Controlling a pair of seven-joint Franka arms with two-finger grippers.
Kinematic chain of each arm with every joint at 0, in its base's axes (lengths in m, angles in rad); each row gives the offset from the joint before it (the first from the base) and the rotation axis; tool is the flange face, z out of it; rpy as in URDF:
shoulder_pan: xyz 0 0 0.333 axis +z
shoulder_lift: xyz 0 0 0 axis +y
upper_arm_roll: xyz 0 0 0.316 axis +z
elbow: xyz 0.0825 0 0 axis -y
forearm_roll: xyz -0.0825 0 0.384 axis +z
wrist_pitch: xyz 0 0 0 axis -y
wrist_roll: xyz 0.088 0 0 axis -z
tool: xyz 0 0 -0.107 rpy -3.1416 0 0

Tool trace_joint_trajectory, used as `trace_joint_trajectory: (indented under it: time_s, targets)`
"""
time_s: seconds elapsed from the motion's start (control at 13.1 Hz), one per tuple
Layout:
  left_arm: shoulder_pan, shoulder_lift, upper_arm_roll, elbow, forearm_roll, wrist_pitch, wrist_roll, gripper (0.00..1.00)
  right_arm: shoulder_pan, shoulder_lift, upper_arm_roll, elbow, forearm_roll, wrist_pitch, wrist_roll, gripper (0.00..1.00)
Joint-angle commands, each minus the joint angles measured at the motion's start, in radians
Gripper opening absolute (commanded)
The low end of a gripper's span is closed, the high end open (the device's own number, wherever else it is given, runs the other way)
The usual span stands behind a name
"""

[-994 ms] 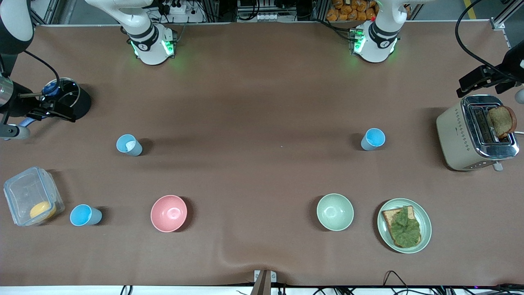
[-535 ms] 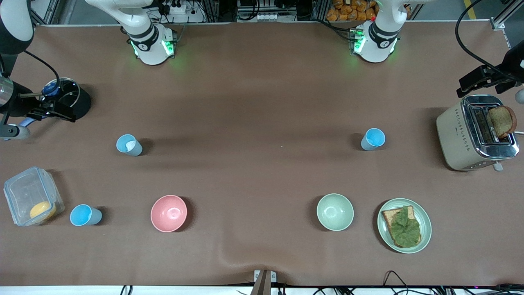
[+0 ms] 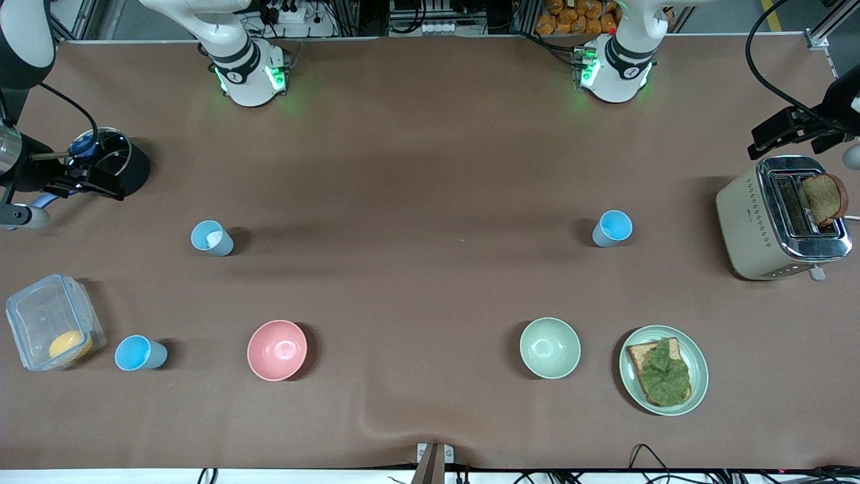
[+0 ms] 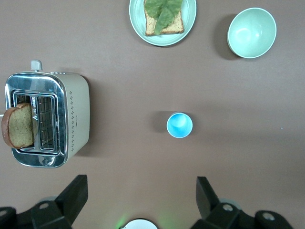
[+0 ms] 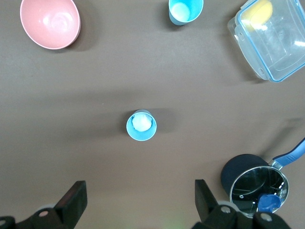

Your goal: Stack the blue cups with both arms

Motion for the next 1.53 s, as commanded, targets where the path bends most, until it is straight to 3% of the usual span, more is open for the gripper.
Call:
trace_joint_trajectory:
  time_s: [0.0, 0.76, 1.22, 1.45]
  targets:
    - [0.009, -0.009, -0.009, 0.008, -0.016, -0.018, -0.011, 1.00, -0.001, -0.022, -0.001, -0.014, 0.011, -0.005, -0.010, 1.00]
    - [0.007, -0.009, -0.009, 0.008, -0.018, -0.017, -0.010, 1.00, -0.003, -0.003, -0.002, -0.015, 0.011, -0.007, -0.013, 1.00]
    - [0.007, -0.009, -0.009, 0.008, -0.018, -0.017, -0.010, 1.00, -0.061, 0.182, -0.007, -0.030, 0.006, 0.013, -0.035, 1.00]
    - [0.009, -0.009, -0.009, 0.008, -0.018, -0.017, -0.011, 1.00, -0.066, 0.211, -0.007, -0.160, 0.004, 0.178, -0.111, 1.00]
